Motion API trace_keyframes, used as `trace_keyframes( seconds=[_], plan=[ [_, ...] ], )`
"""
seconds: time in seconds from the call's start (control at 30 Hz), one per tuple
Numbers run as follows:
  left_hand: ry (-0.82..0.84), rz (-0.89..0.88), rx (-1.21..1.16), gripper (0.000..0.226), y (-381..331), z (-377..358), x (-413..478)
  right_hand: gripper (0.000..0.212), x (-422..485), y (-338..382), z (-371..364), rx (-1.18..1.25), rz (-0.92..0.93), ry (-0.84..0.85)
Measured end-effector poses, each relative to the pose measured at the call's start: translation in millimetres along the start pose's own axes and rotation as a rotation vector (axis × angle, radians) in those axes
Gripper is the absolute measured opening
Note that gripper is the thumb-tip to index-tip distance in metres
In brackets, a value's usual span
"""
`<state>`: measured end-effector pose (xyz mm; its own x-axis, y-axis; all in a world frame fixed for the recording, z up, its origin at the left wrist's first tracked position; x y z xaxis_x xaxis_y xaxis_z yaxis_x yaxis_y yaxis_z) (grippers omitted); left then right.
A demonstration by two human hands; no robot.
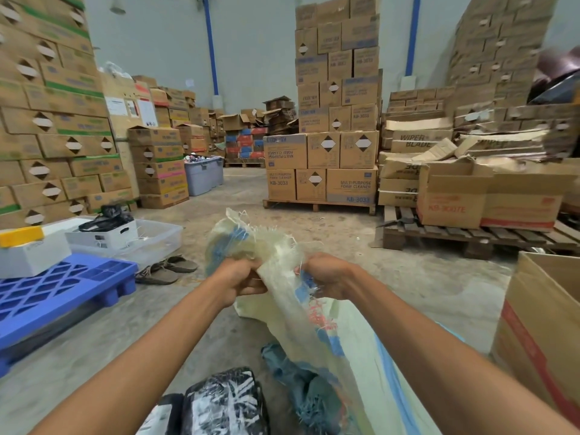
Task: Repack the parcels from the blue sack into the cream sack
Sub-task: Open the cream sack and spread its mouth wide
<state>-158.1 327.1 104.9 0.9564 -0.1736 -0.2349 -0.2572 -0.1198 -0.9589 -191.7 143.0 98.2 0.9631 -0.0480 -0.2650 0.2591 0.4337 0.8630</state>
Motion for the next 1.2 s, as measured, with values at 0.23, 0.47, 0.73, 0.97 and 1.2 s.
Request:
trace_keyframes(
  seconds=[0.23,0.47,0.73,0.97,1.2],
  plan=[
    [-0.116,0.350,-0.282,0.027,10.1,32.2,11.7,0.022,-0.2,-13.4,42.5,0.347,-0.196,-0.380],
    [0.043,0.305,-0.114,0.020,12.5,56.3,17.5,0.067,-4.4,-24.9,56.2,-0.007,0.048,-0.382],
    [0.403,0.312,-0.178,0.029,-1.7,51.0,2.5,0.027,7.6,-18.9,-3.1,-0.848,0.375,-0.389],
    [-0.023,0.338,-0.245,0.017,-3.7,94.4,6.2,0.018,-23.8,-11.1,38.6,0.636,0.068,0.117],
    [-0.528,-0.723,0.491,0.068,9.8,71.9,7.7,0.033,-17.2,-10.9,36.6,0.623,-0.010,0.149]
  ],
)
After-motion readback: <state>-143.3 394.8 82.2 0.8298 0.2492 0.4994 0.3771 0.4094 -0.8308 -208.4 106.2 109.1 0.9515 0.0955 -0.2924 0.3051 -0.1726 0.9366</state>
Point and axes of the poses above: each hand's wrist, its own x-axis towards the middle knuckle, its own z-axis out of the back of the hand, y = z × x, the point moved 1 cm from there along x, towards the middle knuckle, and after that the axes turned 12 degrees about -x, right-handed, at the moved point
